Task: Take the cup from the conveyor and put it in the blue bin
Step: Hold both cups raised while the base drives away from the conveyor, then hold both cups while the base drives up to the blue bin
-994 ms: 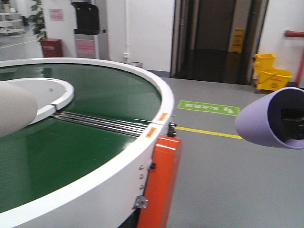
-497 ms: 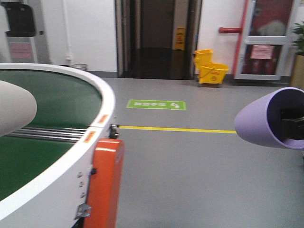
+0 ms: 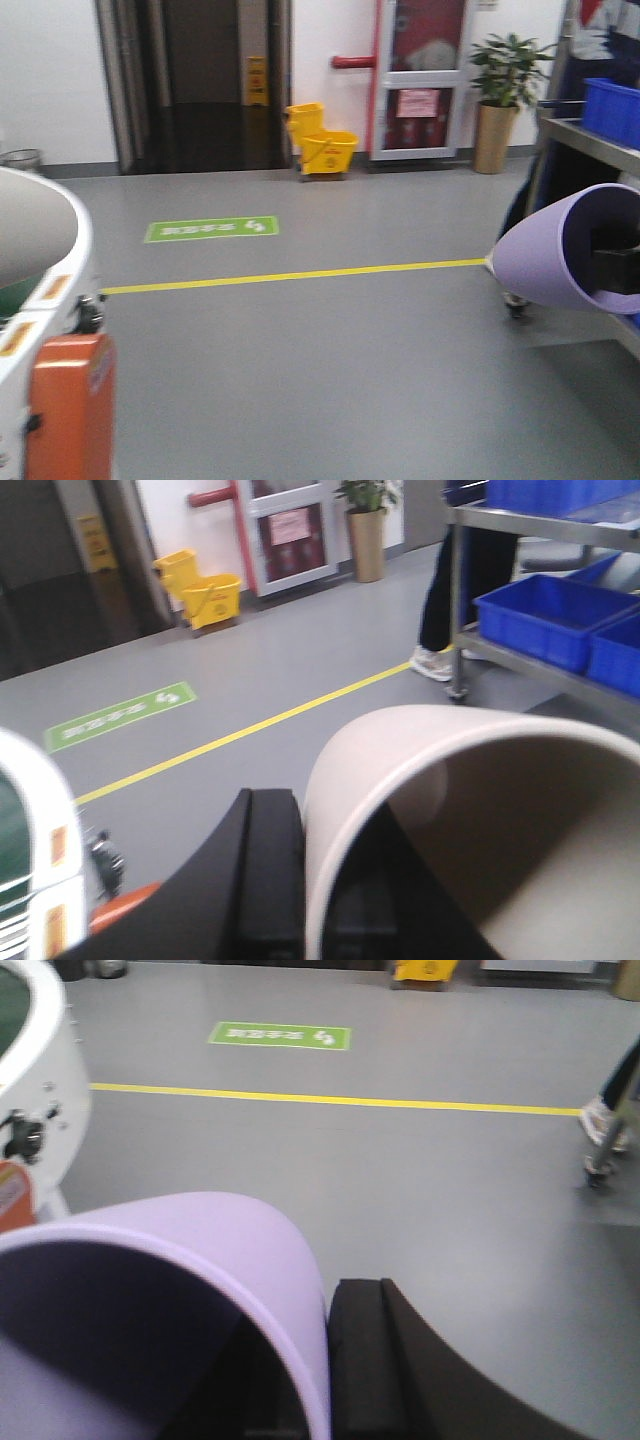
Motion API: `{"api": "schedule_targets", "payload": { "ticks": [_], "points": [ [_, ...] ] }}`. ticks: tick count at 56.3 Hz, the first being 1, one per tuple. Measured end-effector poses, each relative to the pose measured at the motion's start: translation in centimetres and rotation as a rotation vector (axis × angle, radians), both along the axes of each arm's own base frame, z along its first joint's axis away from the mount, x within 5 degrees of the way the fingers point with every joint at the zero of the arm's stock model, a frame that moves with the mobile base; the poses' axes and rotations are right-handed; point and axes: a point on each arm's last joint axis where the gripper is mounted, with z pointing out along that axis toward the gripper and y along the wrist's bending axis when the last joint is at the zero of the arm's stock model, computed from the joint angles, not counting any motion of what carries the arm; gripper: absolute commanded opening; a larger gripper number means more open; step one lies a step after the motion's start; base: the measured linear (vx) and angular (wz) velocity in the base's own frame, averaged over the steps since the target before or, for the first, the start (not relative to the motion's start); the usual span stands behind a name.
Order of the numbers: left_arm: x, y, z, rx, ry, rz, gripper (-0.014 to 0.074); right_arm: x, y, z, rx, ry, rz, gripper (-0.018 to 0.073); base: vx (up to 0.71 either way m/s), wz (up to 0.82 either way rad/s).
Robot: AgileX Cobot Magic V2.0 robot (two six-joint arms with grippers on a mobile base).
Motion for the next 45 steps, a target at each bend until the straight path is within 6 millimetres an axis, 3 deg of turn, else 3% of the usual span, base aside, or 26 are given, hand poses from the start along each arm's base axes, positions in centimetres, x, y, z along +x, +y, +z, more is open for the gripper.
{"api": "schedule_targets", "payload": {
  "ticks": [45],
  "points": [
    [0.0,0.0,0.0,0.0,0.0,0.0,0.0052,0.0,0.0,0.0,0.0,0.0,0.0,-0.0009,0.23,-0.47]
  ]
}}
